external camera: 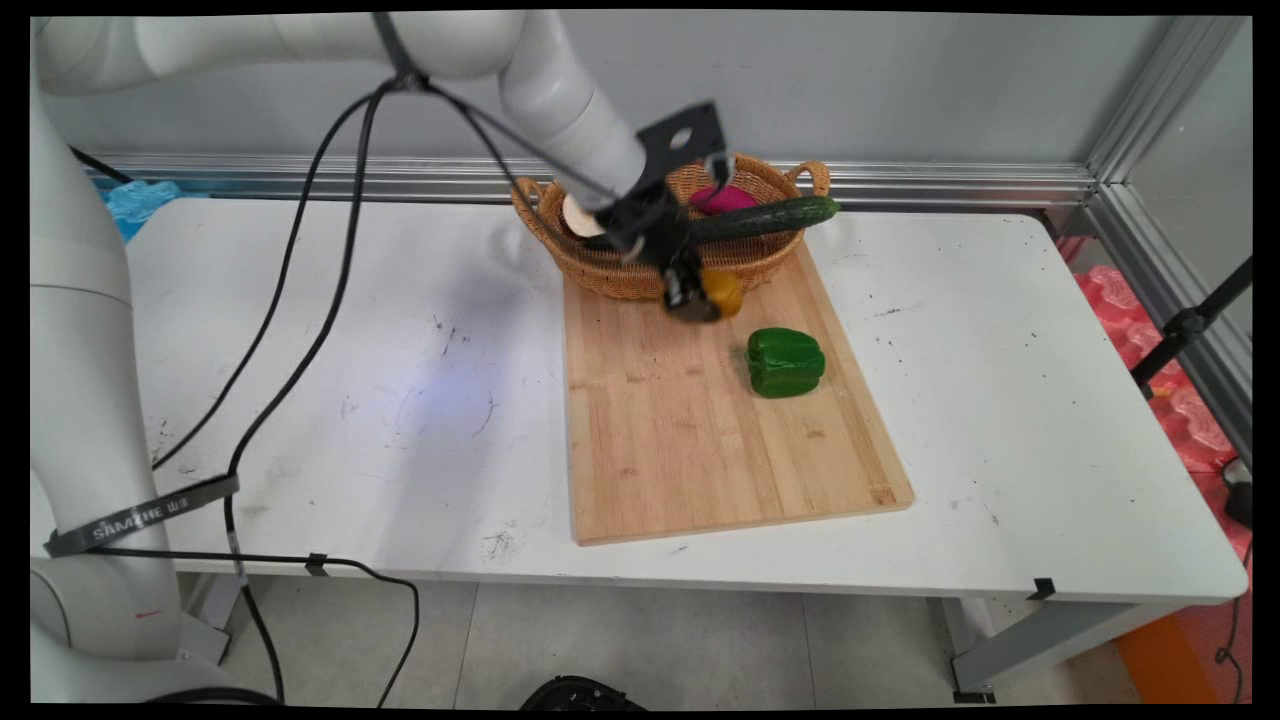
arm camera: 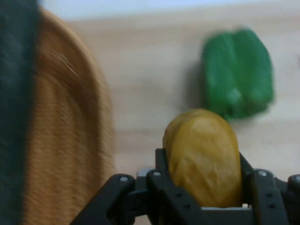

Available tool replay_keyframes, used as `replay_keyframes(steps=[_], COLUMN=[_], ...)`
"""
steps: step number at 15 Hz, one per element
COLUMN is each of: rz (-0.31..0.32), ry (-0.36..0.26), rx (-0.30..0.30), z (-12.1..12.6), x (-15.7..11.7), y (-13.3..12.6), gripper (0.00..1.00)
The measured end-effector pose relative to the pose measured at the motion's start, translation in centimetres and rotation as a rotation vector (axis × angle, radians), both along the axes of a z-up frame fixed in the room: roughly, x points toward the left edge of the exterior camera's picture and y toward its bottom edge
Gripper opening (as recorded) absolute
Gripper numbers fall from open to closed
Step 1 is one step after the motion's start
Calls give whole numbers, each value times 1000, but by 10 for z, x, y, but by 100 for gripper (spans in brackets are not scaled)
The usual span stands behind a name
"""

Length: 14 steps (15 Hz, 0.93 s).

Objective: Place the picked object in the vegetable basket

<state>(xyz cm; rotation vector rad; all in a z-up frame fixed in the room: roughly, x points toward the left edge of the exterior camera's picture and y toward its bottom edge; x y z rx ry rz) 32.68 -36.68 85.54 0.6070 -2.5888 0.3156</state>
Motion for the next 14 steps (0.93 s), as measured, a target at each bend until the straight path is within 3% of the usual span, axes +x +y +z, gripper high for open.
replay_keyframes(steps=[7,14], rz=[1,28], ry=[26,-27], rx=[-126,-174], z=[43,40], x=[7,36], y=[-74,-112], gripper=[0,0])
